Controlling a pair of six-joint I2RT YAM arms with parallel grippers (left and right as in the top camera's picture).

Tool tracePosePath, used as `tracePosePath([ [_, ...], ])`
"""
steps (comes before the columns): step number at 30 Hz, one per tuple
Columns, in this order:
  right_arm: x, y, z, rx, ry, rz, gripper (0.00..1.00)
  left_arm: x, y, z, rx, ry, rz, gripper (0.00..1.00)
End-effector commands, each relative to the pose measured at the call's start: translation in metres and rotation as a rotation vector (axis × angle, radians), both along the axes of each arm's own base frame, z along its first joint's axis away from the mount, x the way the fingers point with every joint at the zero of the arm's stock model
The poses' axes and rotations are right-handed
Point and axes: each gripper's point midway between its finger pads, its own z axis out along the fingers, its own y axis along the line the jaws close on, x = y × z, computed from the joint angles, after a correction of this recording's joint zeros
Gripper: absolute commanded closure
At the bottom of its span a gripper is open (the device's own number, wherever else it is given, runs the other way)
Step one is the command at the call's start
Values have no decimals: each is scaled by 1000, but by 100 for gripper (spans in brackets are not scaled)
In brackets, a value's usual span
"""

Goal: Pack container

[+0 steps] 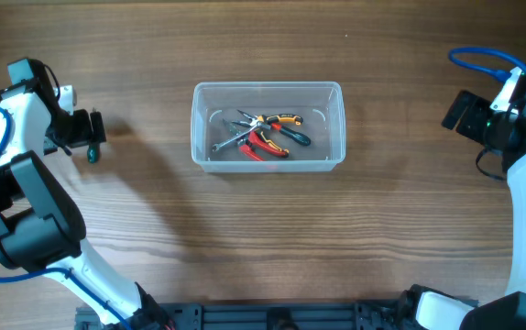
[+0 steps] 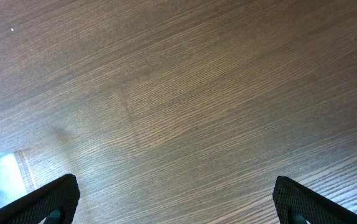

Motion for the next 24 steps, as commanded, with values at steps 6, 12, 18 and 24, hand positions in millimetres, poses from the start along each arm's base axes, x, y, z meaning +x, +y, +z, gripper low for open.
tracePosePath([
  [6,-1,-3,2,-6,-7,-26,0,8,-9,-3,-12,-19,-49,0],
  [12,-1,-3,2,-6,-6,-26,0,14,-7,1,-6,-29,-53,1],
  [18,-1,-3,2,-6,-7,-25,0,15,-13,-11,-53,3,-81,1],
  [24,-1,-3,2,-6,-6,-26,0,18,-14,-24,-65,34,-91,0],
])
